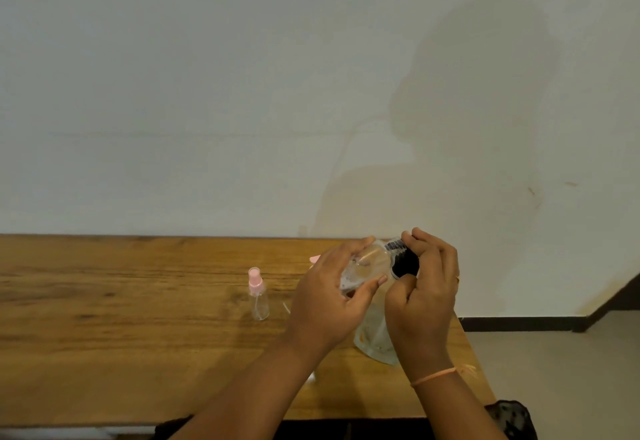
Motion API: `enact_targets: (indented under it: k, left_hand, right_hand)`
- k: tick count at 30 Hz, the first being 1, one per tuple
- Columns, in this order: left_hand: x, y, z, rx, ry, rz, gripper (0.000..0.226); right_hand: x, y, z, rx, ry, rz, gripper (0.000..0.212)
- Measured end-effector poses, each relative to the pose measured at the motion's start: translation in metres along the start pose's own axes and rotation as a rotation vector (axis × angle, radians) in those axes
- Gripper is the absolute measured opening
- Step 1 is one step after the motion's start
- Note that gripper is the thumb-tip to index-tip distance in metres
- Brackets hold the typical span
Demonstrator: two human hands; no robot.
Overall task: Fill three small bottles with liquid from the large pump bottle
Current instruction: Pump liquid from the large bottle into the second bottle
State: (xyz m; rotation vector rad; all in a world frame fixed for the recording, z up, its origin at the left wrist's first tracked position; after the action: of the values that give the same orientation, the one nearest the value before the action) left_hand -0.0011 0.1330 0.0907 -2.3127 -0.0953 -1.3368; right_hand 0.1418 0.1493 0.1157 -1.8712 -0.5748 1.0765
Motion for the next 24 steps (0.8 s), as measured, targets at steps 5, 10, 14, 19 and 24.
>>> enact_targets:
  k: [5,10,14,19,24]
  left_hand:
    - [0.005,0.001,-0.004,0.027,-0.036,0.02,0.053]
    - [-0.001,0.0,-0.001,0.021,0.005,0.004,0.049]
    - [-0.006,0.003,0.0,0.03,0.008,-0.015,0.052]
    - [0.002,0.004,-0.002,0.043,0.008,0.019,0.05]
    - [0.005,0.0,-0.007,0.056,-0.035,0.038,0.052]
  right_hand:
    - [-0.009,-0.003,-0.004,0.002,0.051,0.003,0.05]
    - [-0.006,0.004,0.002,0.0,0.109,-0.05,0.05]
    - [-0.004,0.005,0.002,-0.034,0.169,-0.111,0.05]
    - [-0.007,0.0,-0.006,0.015,0.074,-0.05,0.045]
    - [-0.009,-0.013,-0.011,0.036,0.098,-0.098,0.041]
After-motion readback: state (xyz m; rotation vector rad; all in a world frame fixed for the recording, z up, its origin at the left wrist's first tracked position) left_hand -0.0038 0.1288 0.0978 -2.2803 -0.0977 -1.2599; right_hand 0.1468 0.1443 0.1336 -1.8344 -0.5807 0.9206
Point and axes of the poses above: each hand's wrist, its own y-axis away from the middle knuckle, its own z-axis out of the palm, x = y × z, the point moved 10 cm from there along -y, towards the middle knuckle, and after that the axes turned 13 degrees about -z, right-handed, at the moved point
